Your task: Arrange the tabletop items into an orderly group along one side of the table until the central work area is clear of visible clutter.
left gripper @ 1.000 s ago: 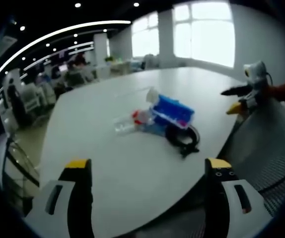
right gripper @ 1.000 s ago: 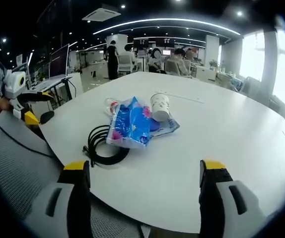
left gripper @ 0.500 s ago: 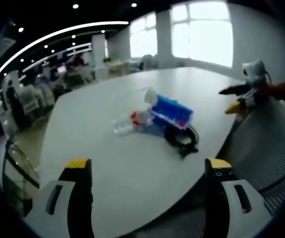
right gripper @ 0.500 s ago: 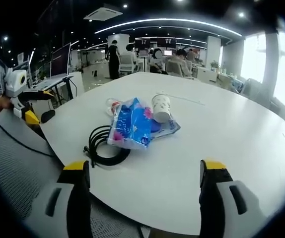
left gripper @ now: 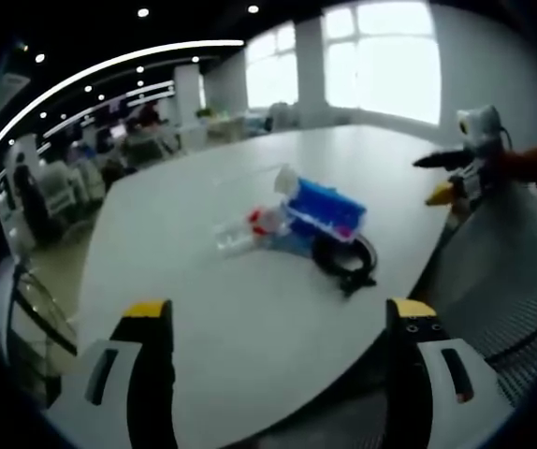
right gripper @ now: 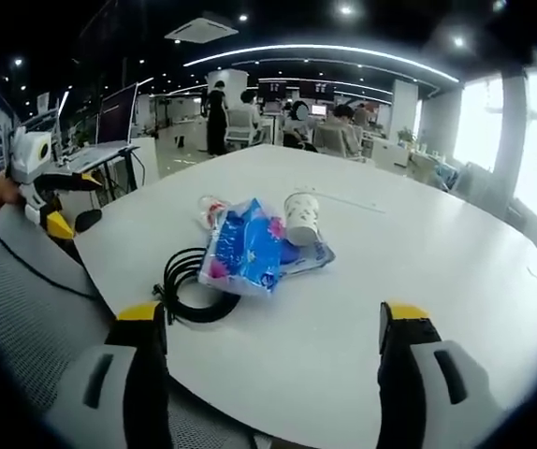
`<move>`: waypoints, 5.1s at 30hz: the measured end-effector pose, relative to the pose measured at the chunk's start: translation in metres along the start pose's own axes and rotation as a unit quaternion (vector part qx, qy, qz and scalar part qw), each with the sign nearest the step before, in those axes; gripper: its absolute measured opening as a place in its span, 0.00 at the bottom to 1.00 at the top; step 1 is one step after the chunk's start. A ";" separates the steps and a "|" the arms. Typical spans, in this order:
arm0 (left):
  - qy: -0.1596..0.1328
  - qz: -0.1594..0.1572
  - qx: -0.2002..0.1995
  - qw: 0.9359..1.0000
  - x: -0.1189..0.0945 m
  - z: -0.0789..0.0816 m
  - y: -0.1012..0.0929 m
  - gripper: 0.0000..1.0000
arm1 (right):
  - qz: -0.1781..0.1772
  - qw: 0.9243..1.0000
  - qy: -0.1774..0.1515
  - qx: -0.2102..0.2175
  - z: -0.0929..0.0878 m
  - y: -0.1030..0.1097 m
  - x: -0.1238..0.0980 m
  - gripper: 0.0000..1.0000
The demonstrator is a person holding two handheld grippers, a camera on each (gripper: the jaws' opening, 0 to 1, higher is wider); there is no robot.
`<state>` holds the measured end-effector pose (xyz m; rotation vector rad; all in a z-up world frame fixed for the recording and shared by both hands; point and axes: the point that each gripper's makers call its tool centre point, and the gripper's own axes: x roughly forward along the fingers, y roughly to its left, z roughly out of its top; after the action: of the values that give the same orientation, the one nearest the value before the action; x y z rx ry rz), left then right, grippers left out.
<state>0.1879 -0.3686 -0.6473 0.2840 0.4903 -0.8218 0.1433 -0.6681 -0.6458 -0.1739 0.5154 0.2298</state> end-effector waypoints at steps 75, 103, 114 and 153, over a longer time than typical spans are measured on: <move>-0.010 -0.012 -0.002 1.000 -0.001 0.003 -0.005 0.84 | 0.060 0.997 0.006 -0.043 0.036 0.032 0.136 0.27; -0.003 -0.014 0.019 1.000 -0.001 0.001 -0.004 0.78 | 0.042 0.998 0.040 0.000 0.028 0.034 0.163 0.00; -0.002 -0.016 0.018 1.000 -0.001 0.001 -0.005 0.79 | 0.042 0.999 0.025 0.014 0.038 0.036 0.152 0.00; -0.016 -0.003 0.002 1.000 -0.002 0.005 0.001 0.96 | -0.015 0.999 0.019 0.038 0.047 -0.026 0.114 0.00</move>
<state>0.1890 -0.3690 -0.6425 0.2735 0.4589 -0.8321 0.2682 -0.6628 -0.6604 -0.1127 0.5589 0.1773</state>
